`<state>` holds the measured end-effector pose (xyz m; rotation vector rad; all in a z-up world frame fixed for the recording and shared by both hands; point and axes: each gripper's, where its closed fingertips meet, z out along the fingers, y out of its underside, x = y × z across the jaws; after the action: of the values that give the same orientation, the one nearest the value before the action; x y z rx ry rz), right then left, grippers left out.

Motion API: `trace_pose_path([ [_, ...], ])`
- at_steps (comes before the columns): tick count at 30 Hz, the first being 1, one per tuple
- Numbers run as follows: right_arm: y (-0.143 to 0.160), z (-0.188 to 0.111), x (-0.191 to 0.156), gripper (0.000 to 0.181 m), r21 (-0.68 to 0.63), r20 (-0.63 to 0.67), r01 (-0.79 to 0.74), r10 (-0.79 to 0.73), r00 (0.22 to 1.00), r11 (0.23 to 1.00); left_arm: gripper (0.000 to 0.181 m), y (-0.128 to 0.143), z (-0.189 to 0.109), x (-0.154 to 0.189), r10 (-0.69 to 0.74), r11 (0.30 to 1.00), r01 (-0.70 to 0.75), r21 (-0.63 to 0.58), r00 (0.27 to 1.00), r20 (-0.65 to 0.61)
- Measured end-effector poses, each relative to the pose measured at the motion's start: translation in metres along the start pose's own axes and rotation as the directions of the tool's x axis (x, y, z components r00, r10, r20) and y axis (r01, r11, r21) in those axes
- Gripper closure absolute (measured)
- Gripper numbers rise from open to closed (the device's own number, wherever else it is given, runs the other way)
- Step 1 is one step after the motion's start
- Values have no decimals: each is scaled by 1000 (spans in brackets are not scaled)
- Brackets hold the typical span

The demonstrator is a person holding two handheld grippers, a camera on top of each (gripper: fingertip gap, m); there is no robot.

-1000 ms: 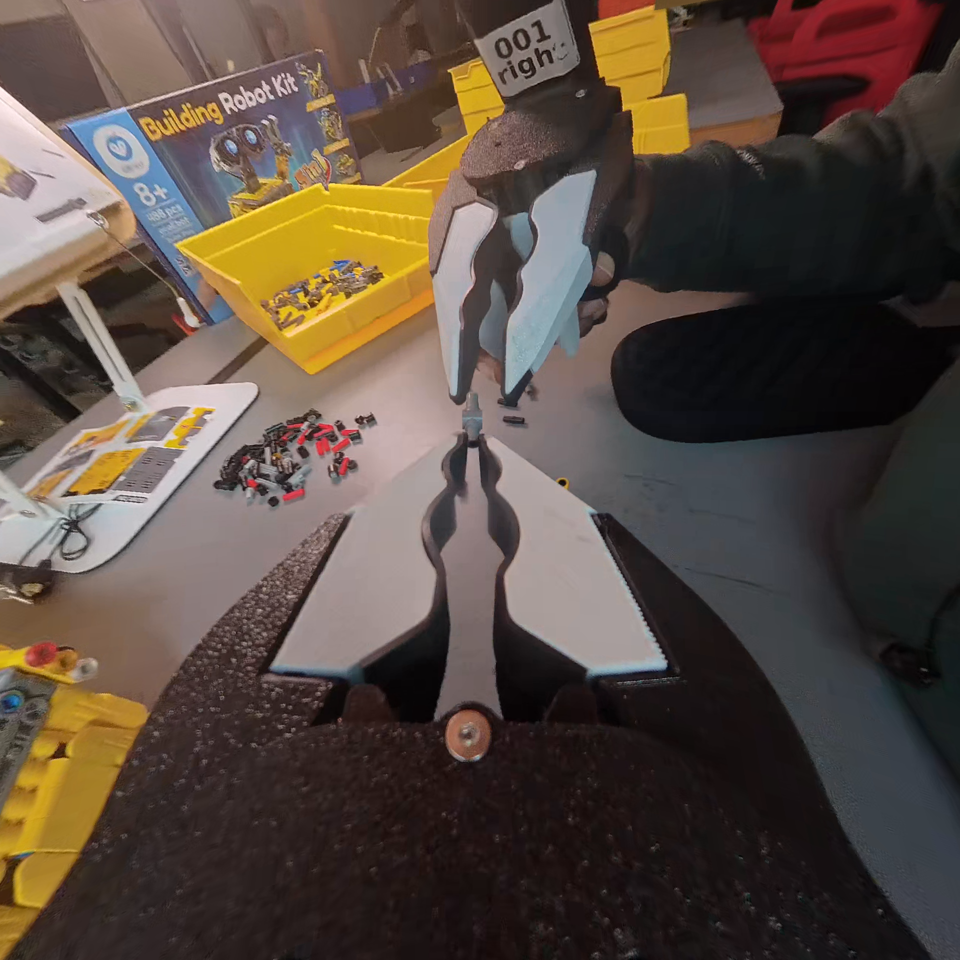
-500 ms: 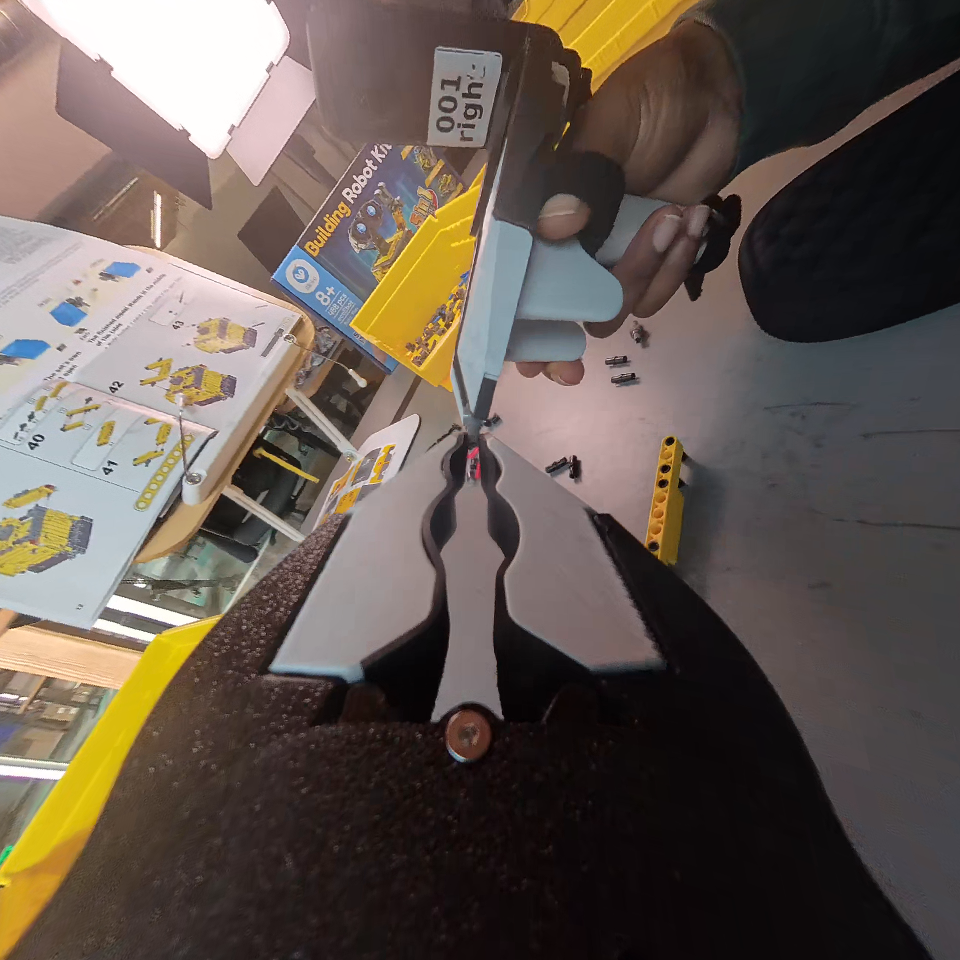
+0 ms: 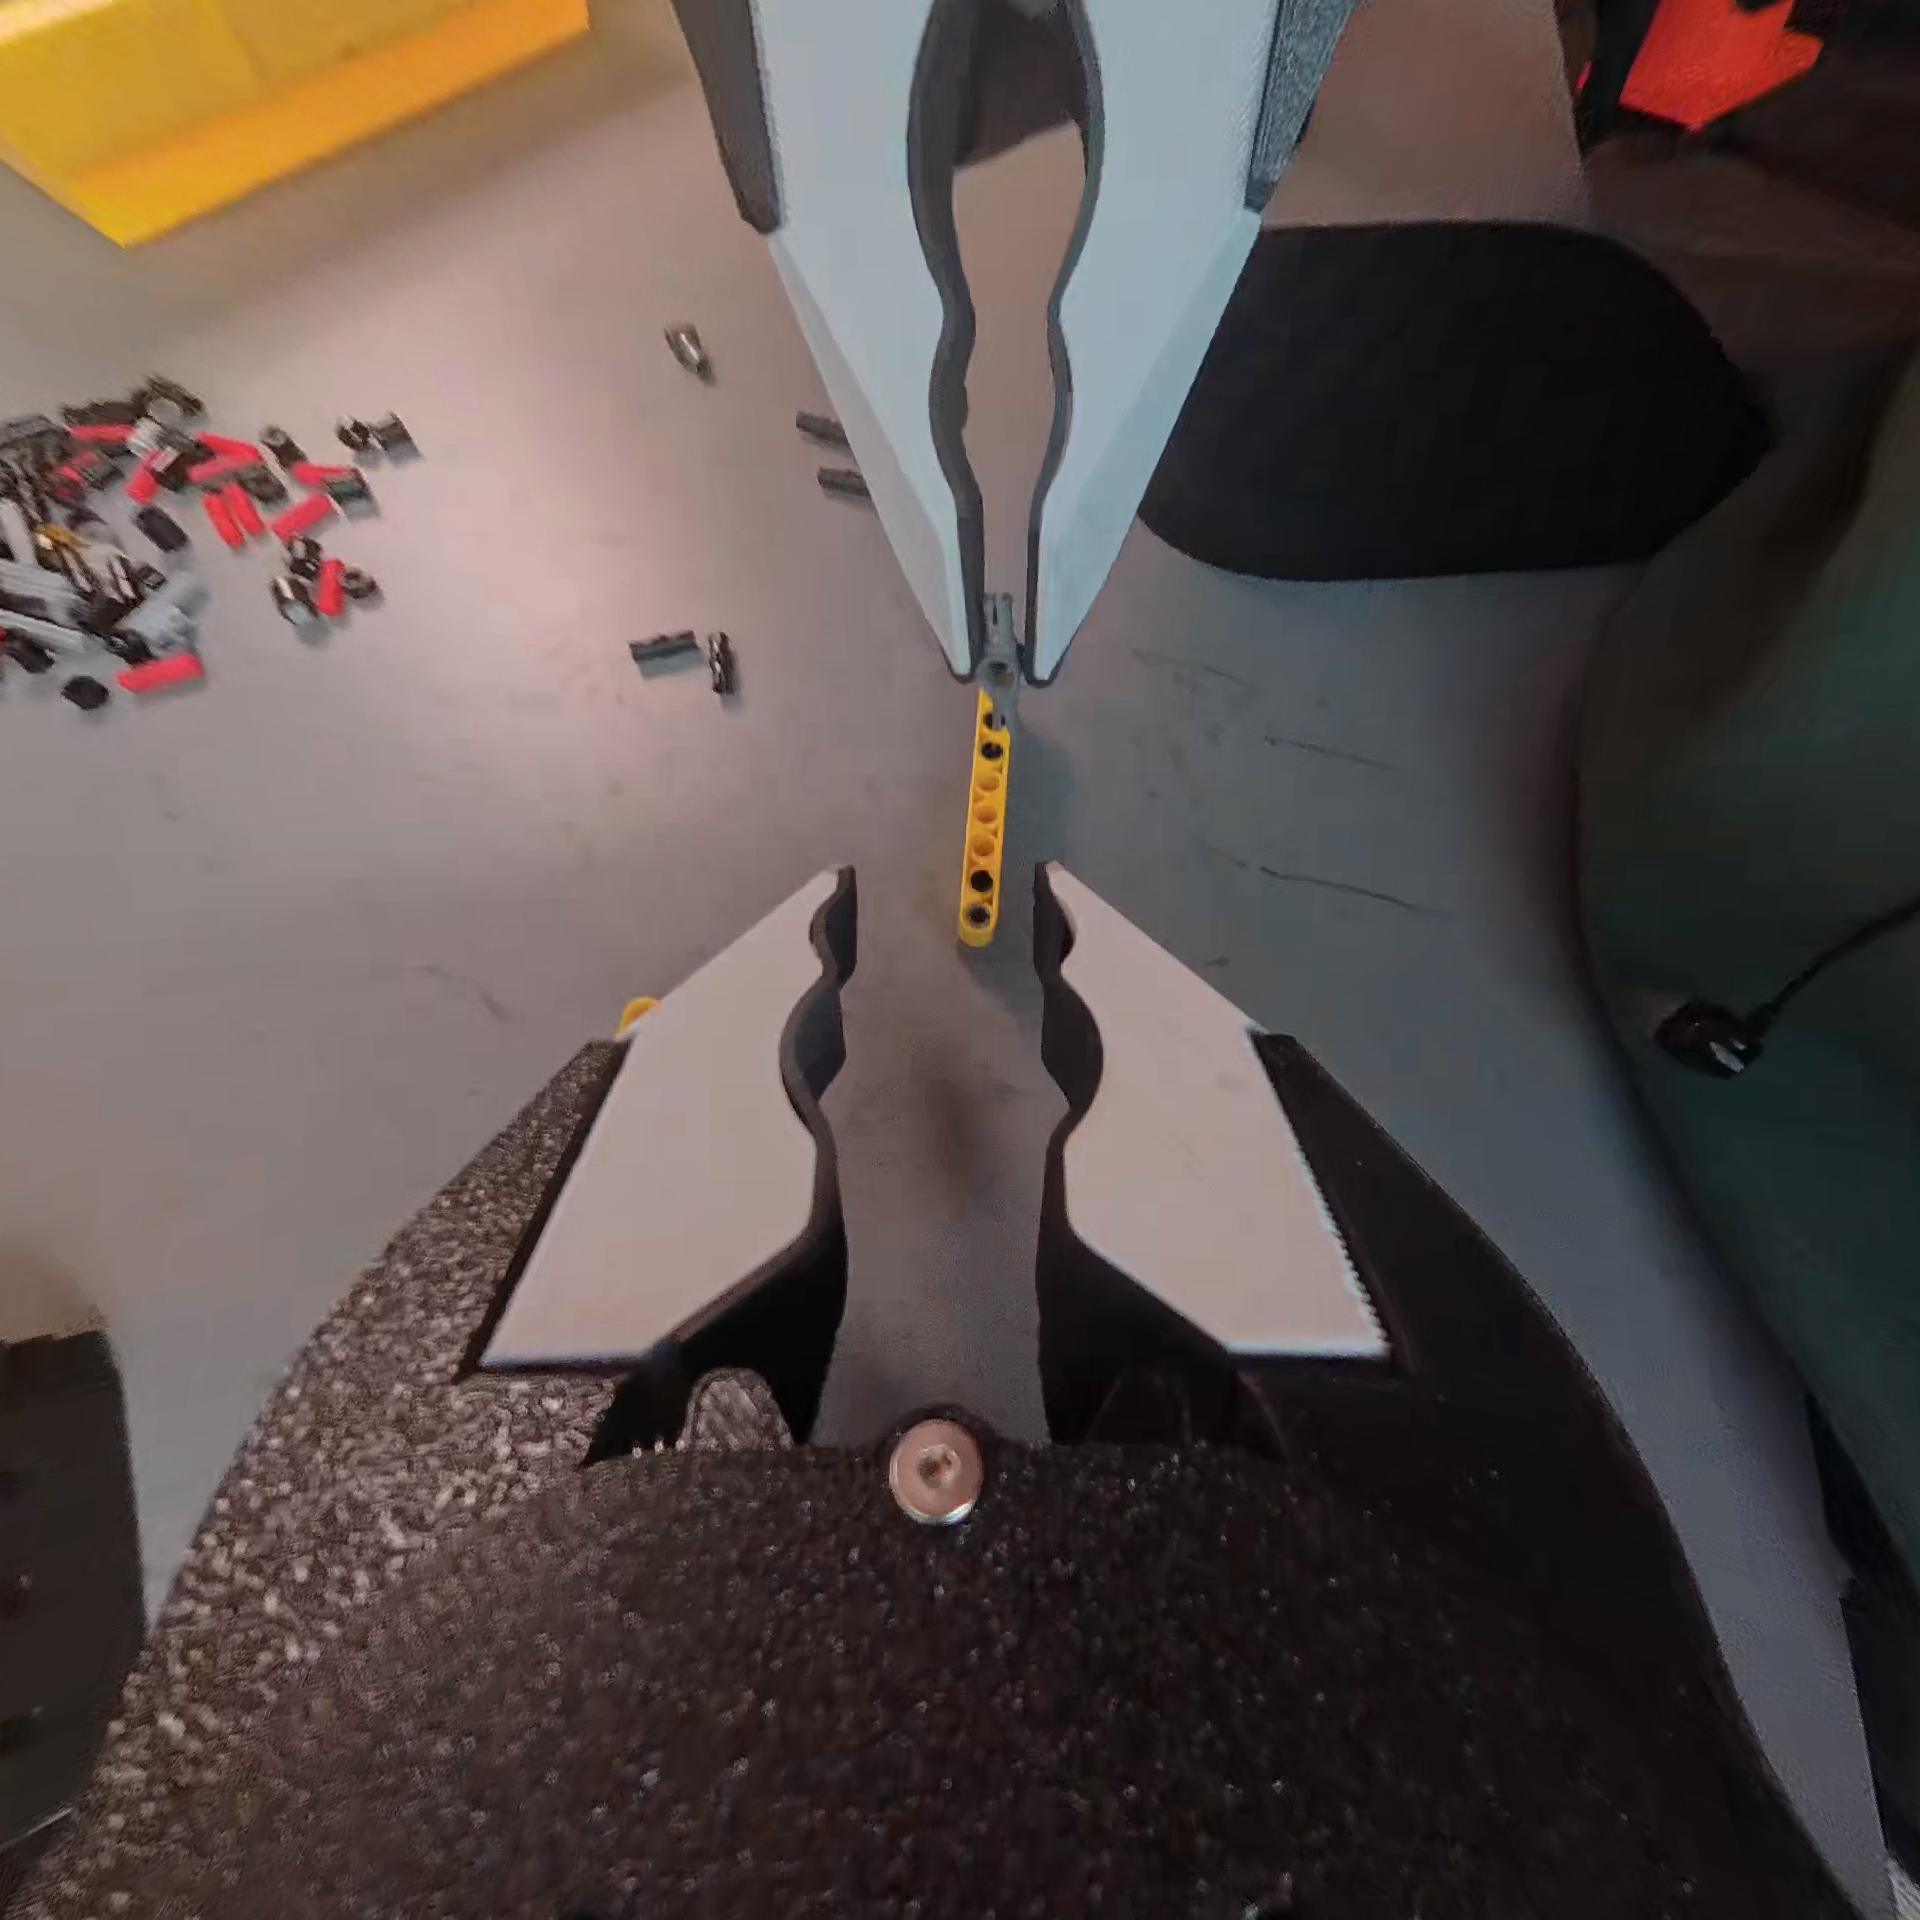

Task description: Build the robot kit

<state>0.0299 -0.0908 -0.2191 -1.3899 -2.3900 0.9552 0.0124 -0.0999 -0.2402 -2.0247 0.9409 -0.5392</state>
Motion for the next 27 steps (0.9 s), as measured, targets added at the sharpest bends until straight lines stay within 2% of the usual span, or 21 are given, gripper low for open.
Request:
trace_pose_path([
  [4,15,15,4,174,-194,-41,67,-76,996,979,155,22,15,1,4,991,-3,-137,1000,10],
  [8,20,17,7,174,-295,-67,90,-115,991,951,162,19,18,3,-13,991,12,-134,1000,-6],
  [11,19,18,8,175,-331,-70,102,-133,989,938,172,20,19,2,0,990,0,-140,1000,-1],
  [27,19,20,6,175,-396,-84,177,-228,970,901,174,21,19,5,-17,990,14,-141,1000,-22],
])
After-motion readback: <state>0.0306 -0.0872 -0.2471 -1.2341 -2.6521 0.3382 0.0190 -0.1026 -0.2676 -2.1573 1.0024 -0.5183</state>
